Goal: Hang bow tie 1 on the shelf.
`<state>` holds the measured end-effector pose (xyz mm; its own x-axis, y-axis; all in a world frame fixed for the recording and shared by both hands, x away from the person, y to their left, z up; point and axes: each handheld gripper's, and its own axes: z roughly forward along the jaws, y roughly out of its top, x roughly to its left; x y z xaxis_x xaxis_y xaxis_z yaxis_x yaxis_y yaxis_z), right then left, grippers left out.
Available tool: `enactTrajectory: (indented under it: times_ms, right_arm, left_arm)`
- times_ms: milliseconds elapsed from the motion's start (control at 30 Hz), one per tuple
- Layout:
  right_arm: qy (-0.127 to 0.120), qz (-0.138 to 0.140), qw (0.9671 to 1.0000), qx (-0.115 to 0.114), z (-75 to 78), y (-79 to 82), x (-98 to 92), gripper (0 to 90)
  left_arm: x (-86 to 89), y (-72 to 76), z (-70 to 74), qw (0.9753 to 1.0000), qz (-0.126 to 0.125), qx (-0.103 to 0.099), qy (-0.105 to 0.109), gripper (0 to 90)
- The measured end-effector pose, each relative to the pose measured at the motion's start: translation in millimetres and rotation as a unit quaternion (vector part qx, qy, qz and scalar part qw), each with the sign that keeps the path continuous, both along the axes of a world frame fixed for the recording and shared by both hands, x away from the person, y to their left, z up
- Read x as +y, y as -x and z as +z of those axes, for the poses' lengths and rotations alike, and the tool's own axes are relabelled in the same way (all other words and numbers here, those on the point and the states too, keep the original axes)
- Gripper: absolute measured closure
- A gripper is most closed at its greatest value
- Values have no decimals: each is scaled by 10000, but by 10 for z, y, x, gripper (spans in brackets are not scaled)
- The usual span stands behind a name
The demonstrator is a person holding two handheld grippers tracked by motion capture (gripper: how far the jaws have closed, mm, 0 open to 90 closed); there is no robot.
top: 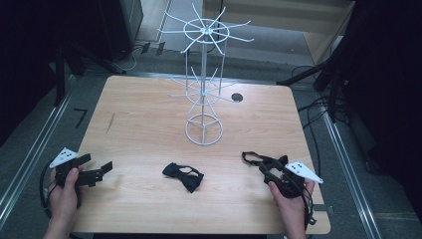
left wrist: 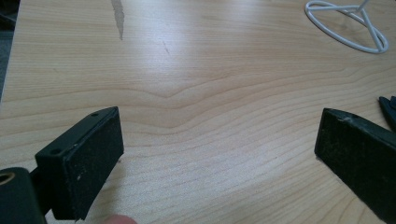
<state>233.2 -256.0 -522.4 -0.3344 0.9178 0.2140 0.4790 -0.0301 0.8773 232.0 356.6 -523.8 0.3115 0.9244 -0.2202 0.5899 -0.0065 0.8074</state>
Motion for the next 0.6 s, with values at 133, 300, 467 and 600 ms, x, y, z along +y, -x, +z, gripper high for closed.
enactTrajectory:
  times_ms: [133,300,467,600]
  right_arm:
    - [23,104,9999,10,7,18,100,452]
    - [116,286,9995,32,-4,19,221,455]
    - [117,402,9991,67,0,24,324,462]
    - [138,449,9989,65,-3,24,374,463]
  left_arm:
    - [0,0,0,10000,-1,1,-5,16]
    - [1,0,0,10000,0,1,-5,16]
    - [0,-1,-1,10000,6,-1,4,16]
    - [0,-1,-1,10000,8,-7,4,16]
